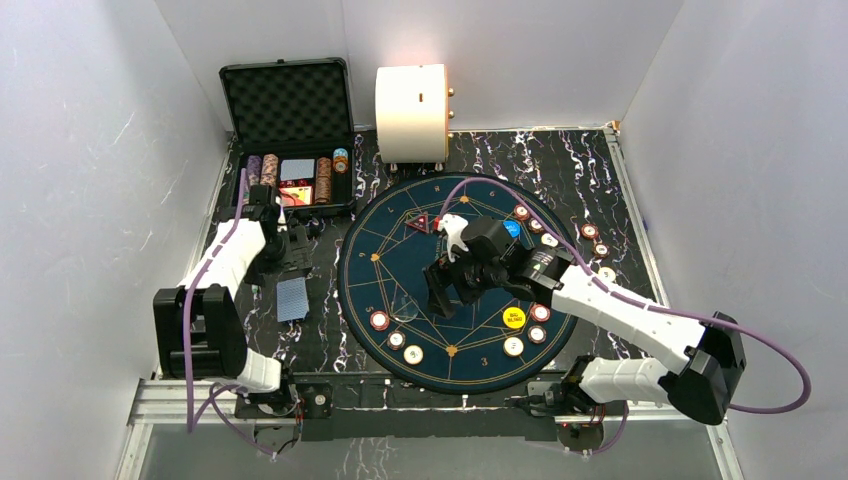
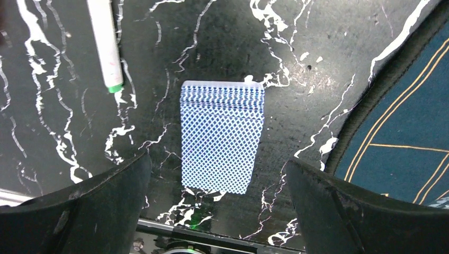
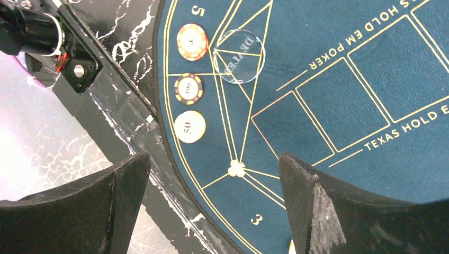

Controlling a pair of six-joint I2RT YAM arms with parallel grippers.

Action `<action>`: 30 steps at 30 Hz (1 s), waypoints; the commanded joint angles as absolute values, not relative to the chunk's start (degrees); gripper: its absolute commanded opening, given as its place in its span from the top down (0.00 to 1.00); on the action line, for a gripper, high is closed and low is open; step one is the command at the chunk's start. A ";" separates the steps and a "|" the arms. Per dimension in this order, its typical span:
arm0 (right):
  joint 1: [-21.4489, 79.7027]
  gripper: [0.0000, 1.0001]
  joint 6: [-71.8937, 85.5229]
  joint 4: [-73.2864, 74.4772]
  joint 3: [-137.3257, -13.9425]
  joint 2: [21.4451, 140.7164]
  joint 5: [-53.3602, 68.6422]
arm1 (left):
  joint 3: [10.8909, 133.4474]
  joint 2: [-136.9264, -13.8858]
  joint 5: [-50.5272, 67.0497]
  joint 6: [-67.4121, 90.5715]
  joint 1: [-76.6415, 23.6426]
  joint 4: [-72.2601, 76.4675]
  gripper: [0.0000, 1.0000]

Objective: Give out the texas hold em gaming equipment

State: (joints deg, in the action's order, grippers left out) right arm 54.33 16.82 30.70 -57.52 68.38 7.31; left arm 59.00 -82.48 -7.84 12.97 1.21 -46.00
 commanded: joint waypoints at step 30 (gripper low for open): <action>56.82 0.01 13.43 25.10 -54.43 59.92 7.70 | 57.90 -90.60 0.20 3.72 4.58 -44.03 0.02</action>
